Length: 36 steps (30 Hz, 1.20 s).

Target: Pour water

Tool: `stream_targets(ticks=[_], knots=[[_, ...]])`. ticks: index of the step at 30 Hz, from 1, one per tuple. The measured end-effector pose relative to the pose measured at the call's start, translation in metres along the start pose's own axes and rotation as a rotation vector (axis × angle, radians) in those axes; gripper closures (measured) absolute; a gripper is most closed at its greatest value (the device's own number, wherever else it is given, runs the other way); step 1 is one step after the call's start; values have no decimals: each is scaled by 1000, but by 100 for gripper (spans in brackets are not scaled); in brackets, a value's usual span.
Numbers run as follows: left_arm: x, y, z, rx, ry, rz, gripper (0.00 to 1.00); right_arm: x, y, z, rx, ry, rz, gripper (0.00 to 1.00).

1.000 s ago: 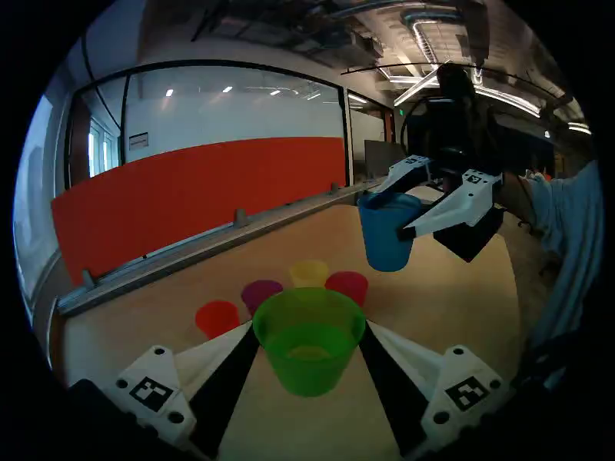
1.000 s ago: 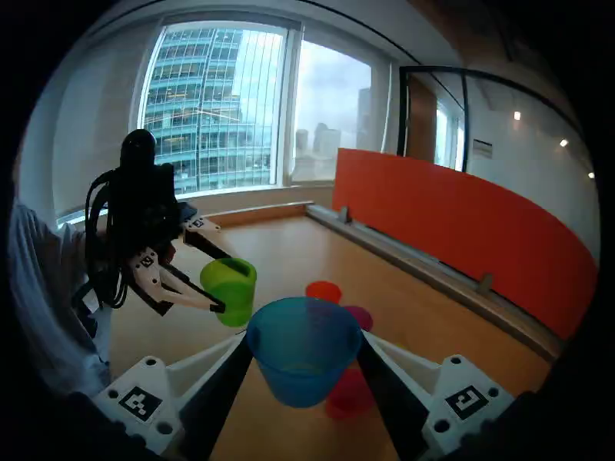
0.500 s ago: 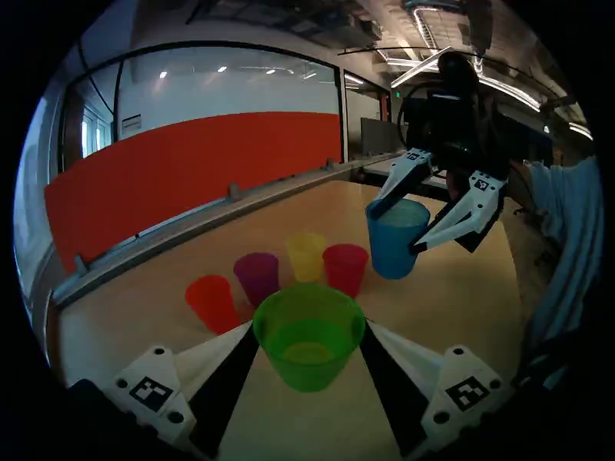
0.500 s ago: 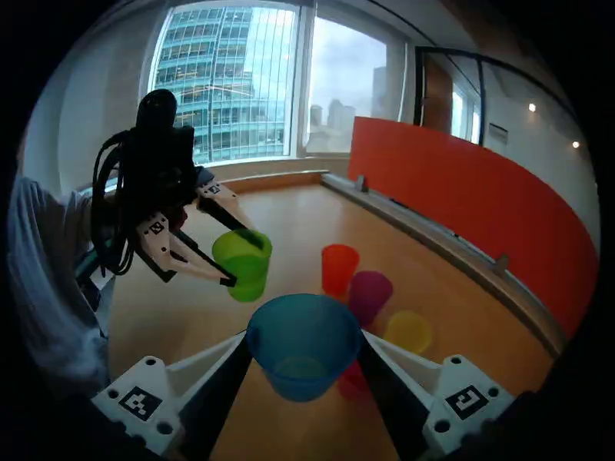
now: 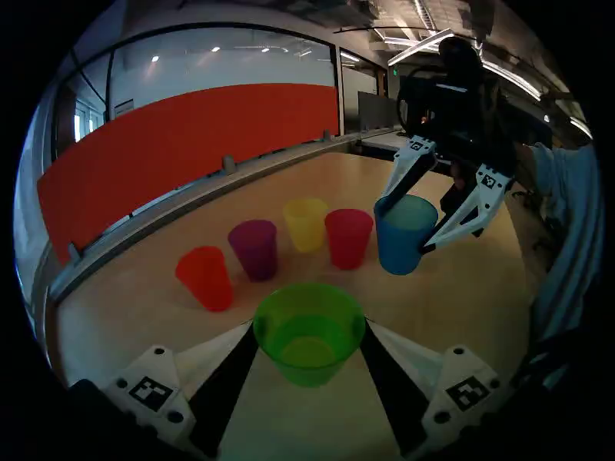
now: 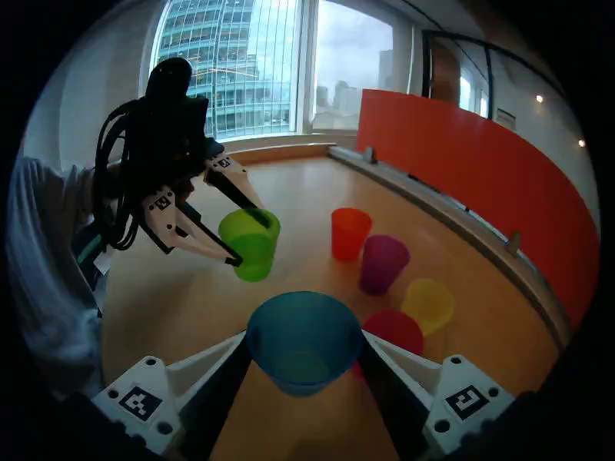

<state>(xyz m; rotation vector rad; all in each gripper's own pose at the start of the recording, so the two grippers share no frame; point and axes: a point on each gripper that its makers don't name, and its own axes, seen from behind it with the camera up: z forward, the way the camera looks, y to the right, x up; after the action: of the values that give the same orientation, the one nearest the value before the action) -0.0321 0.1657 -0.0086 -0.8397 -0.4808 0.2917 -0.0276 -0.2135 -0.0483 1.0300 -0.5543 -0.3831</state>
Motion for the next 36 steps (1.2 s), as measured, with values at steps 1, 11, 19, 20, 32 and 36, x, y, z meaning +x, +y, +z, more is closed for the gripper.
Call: stream_targets(ticks=[1,11,19,20,32,36], knots=[[-2,-1,1,0,-5,-1,12,-2,0,1,1,-3,1,7],[-19,-4,11,-10,-52,-9,12,-21,-1,13,11,-43,-2,7],[-29,-4,19,-20,-67,-31,12,-27,0,20,14,-57,3,7],[-30,-4,20,-21,-68,-34,12,-28,0,21,15,-59,3,7],[-37,-5,22,-29,-64,-63,12,-35,0,28,14,-78,3,6],[-39,-6,22,-28,-61,-66,11,-35,-1,29,16,-81,3,7]])
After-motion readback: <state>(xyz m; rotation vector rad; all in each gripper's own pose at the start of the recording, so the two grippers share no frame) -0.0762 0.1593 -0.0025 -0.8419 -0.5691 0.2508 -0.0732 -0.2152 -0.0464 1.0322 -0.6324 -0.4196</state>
